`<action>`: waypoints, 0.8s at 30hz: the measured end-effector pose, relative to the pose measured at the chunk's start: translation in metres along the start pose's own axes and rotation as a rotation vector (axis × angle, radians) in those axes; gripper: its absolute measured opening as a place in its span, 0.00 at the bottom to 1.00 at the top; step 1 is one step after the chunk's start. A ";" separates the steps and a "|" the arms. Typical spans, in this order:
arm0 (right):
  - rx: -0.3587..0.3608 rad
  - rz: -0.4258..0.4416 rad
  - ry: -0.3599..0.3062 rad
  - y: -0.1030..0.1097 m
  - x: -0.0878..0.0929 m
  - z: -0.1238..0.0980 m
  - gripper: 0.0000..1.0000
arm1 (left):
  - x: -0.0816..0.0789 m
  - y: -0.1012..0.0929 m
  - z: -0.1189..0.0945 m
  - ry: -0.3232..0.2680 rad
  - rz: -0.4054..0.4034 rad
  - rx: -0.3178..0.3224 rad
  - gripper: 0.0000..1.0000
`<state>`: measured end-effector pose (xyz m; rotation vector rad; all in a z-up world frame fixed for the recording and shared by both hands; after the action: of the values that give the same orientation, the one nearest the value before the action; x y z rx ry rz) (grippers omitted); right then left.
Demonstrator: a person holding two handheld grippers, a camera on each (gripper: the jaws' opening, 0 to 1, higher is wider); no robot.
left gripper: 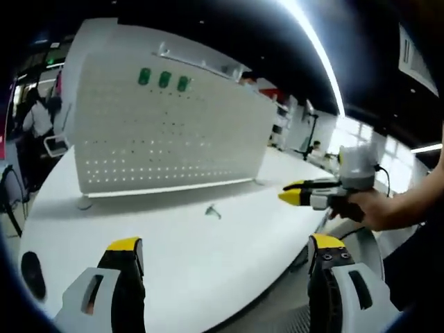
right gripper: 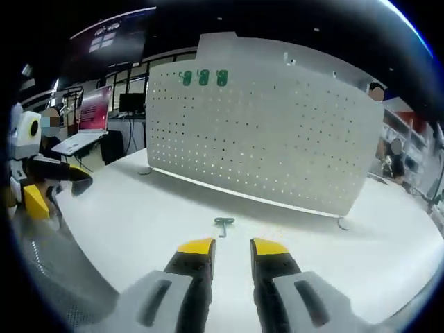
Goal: Insert the hook assembly into the mounting plate slot until the hook locks in place.
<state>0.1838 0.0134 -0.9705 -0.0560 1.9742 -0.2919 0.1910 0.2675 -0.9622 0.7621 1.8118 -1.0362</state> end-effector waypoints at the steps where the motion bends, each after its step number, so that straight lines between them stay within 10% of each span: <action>1: -0.004 -0.004 0.006 0.000 0.001 0.000 0.17 | 0.000 0.001 0.000 0.000 -0.009 -0.007 1.00; 24: -0.172 -0.068 0.140 0.013 0.030 0.071 0.16 | 0.009 0.011 0.004 0.056 -0.072 -0.081 1.00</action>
<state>0.2364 0.0077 -1.0277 -0.2188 2.1359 -0.1728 0.1980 0.2702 -0.9750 0.6872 1.9291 -0.9892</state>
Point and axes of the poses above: the point that each gripper's makers call its tool centre point, and the gripper's own axes: z roughly forward along the fingers, y roughly to its left, x roughly out of its underside, the point moved 6 cm from there along -z, roughly backward along the fingers, and after that the axes turned 14 degrees about x, right-handed, at the moved point
